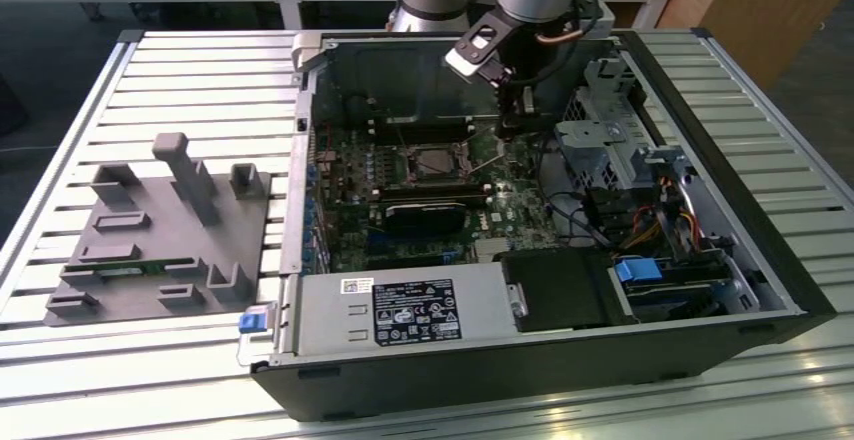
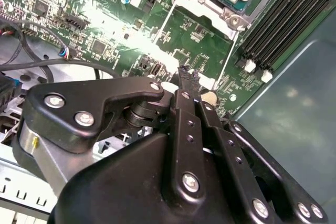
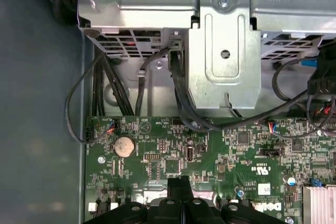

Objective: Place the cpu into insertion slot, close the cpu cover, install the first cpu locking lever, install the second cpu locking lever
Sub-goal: 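Close the cpu cover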

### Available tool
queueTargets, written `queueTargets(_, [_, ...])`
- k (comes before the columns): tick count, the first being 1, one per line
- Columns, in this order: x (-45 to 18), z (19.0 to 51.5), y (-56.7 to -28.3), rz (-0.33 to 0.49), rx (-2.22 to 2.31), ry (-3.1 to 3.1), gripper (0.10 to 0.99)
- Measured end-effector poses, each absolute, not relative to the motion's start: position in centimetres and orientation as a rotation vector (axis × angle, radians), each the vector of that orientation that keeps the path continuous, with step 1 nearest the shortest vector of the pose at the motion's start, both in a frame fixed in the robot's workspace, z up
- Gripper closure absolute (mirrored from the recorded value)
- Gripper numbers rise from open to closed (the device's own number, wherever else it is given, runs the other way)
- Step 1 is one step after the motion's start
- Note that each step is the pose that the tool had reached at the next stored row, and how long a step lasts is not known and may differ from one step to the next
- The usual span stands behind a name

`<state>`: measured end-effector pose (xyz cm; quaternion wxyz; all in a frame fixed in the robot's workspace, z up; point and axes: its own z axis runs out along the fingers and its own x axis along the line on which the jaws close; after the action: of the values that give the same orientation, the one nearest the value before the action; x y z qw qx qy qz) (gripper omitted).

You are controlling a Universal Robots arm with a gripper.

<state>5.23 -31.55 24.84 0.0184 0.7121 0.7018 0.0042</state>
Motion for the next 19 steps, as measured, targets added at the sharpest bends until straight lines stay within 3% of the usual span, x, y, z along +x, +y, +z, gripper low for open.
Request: queueTargets(19, [7.0, 24.6, -31.5, 0.001, 2.216, 2.185, 0.98])
